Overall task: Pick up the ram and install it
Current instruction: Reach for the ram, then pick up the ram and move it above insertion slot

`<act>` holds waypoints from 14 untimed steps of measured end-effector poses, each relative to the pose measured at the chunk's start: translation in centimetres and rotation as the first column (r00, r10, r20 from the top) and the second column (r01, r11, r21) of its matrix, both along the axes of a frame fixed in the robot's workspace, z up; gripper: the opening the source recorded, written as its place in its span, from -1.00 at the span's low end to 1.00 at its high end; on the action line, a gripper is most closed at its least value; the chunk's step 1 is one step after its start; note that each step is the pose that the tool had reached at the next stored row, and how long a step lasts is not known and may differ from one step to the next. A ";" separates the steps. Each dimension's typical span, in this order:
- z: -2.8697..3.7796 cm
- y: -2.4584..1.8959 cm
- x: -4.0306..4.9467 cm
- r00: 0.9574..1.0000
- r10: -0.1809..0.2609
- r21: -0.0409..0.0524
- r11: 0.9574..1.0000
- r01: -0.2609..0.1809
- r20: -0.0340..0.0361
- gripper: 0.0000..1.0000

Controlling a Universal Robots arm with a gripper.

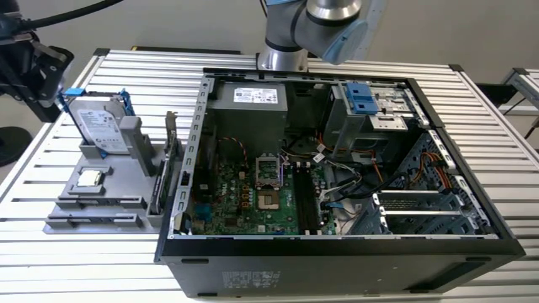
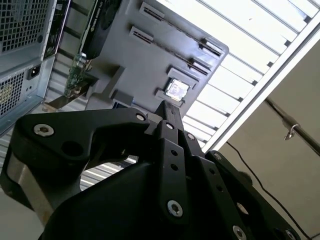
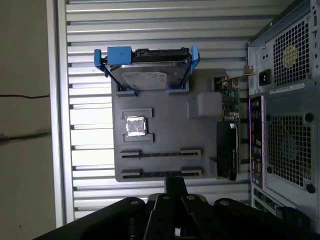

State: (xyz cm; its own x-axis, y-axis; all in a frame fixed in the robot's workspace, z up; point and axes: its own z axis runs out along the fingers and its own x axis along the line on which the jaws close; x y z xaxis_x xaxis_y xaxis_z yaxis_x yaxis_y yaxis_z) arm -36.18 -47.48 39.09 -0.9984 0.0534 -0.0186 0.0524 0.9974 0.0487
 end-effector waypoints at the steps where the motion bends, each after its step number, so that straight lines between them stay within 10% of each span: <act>1: 0.01 -0.09 0.00 1.000 0.000 0.000 1.000 0.000 0.000 -1.00; 14: 0.00 -1.21 0.05 1.000 0.000 0.000 1.000 0.000 0.000 -1.00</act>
State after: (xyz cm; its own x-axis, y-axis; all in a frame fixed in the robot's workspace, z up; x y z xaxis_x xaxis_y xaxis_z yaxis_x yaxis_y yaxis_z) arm -36.13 -48.69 39.09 -0.9984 0.0531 -0.0186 0.0521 0.9974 0.0488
